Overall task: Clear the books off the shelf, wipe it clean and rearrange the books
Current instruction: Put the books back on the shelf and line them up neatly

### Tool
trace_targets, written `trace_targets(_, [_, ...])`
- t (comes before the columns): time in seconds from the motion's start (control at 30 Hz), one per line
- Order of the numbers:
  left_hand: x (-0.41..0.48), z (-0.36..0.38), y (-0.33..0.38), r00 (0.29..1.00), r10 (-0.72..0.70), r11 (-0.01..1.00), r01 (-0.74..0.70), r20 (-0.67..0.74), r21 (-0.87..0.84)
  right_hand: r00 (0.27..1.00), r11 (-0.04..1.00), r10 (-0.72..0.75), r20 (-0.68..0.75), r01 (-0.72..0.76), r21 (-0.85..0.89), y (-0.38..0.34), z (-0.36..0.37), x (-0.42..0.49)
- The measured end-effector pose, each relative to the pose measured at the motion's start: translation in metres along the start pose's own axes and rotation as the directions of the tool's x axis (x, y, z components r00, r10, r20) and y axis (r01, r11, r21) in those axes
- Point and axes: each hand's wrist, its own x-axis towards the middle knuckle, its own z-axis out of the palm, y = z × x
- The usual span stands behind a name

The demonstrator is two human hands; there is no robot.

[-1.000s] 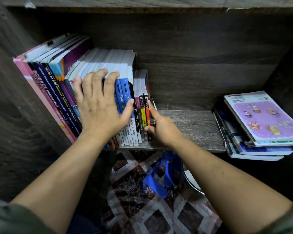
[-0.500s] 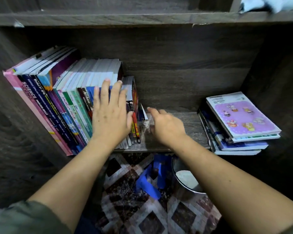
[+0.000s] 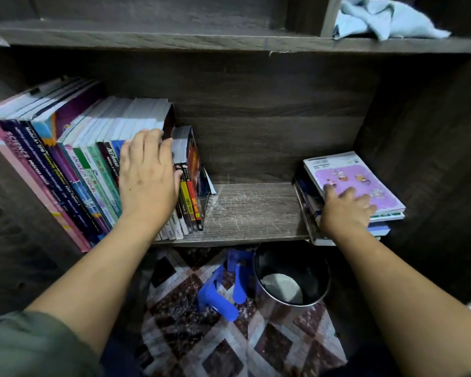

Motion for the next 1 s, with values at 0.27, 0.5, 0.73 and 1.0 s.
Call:
trace_targets(0.27, [0.001,0.003,0.007,0.999,-0.042,0.999,0.042,0.0,-0.008,0.992,0.998,-0.02,-0.124,0.028,0.058,0.008,-0.009,0.001])
trace_targets(0.5, [0.003,0.003,0.007,0.995,-0.062,0.995,0.055,-0.08,-0.08,0.621,0.851,-0.219,-0.753,0.499,0.164,-0.021,-0.034,-0.017])
trace_targets(0.73, [0.001,0.002,0.007,0.994,-0.066,0.993,0.057,-0.085,-0.102,0.489,0.71,-0.496,-0.718,0.704,-0.011,-0.088,-0.02,-0.058])
trace_targets(1.0, [-0.001,0.005,-0.007,0.995,-0.006,0.994,-0.005,-0.098,-0.11,0.522,0.525,-0.851,-0.059,0.844,-0.105,-0.113,0.053,-0.083])
